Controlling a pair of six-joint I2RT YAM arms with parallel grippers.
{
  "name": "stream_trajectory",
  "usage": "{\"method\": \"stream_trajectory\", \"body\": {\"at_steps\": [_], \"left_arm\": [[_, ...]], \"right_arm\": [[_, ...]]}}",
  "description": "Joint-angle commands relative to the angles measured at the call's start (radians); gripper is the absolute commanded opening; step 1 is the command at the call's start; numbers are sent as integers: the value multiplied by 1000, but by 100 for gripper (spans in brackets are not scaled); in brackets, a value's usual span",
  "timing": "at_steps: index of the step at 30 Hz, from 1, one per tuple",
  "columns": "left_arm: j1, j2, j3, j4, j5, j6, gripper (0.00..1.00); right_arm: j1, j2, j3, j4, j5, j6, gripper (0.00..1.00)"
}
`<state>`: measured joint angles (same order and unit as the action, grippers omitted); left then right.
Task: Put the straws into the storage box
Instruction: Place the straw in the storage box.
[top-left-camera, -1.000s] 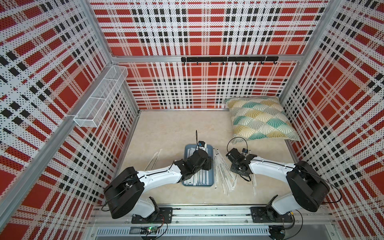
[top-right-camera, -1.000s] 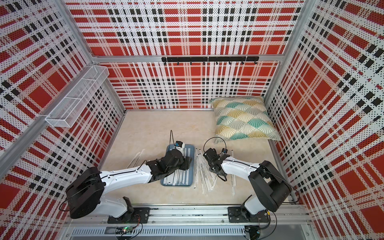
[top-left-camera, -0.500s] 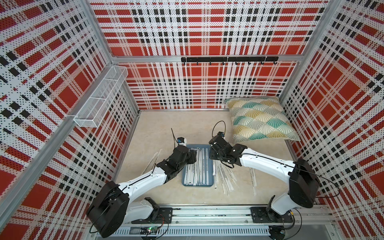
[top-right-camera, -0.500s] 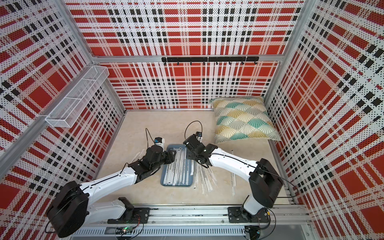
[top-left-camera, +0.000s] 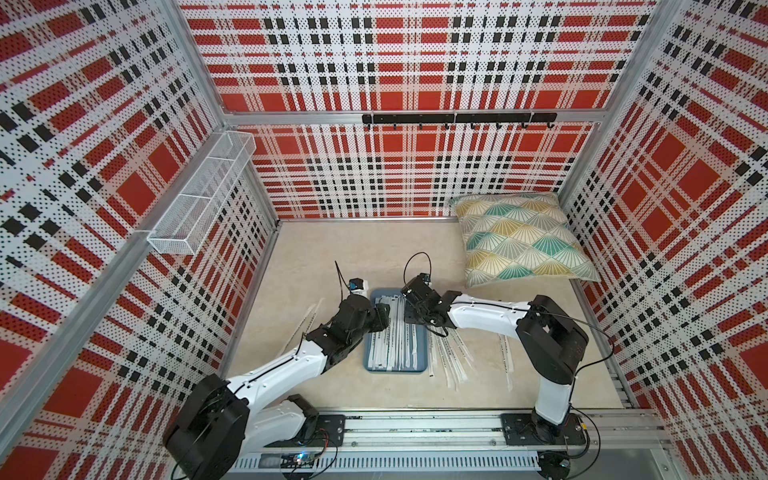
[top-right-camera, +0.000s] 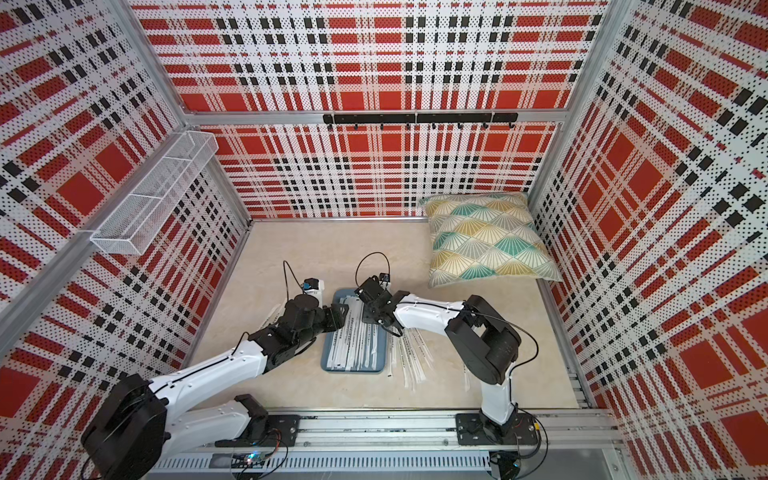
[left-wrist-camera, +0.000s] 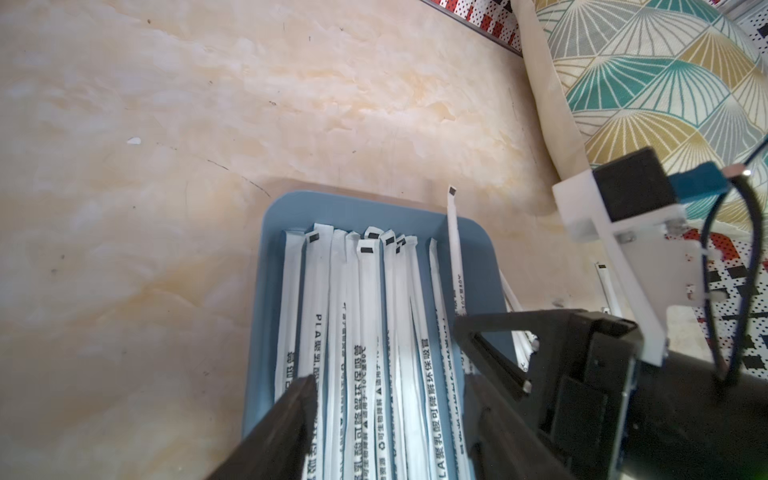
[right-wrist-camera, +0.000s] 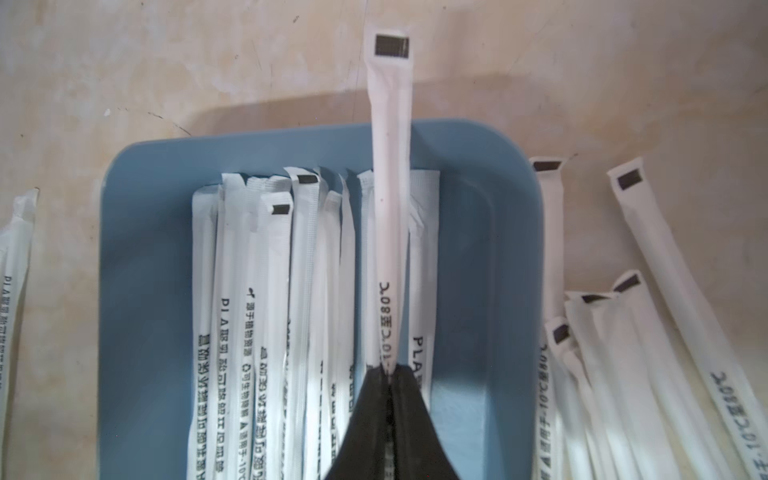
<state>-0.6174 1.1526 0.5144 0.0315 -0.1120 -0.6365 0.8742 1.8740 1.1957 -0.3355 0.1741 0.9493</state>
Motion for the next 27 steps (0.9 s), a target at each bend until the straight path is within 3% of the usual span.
{"method": "stream_trajectory", "body": {"at_steps": [1, 18, 27], "left_arm": [[5, -7, -9, 12, 5, 0, 61], [5, -20, -20, 20, 6, -12, 61], [8, -32, -12, 2, -2, -8, 61]], "right_arm": [[1, 33, -21, 13, -5, 41, 12], [55, 71, 25, -98, -10, 94, 13], [59, 15, 68, -181, 26, 72, 28]]}}
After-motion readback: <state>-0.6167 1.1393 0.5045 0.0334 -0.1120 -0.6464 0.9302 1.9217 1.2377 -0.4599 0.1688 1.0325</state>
